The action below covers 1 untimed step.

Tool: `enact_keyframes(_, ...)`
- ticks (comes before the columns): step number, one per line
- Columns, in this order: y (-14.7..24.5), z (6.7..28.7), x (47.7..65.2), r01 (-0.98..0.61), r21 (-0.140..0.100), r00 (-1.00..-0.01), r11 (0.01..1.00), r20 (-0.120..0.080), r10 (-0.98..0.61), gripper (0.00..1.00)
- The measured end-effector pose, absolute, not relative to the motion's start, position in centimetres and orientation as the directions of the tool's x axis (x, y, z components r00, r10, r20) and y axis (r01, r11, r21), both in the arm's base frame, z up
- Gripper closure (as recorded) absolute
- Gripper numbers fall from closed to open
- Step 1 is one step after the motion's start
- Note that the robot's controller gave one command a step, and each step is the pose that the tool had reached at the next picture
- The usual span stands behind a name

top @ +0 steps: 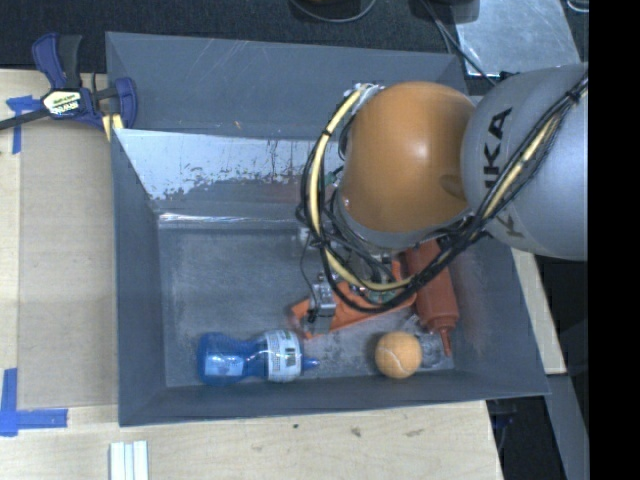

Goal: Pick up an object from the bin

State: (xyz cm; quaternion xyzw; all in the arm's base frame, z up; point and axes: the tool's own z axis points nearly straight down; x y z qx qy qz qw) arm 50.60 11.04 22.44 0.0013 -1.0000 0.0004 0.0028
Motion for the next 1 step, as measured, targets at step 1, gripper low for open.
enact_keyframes(1,10.98,22.91,50.76,0.0,0.001,-1.0,1.0,-0.003,0.0,0.0)
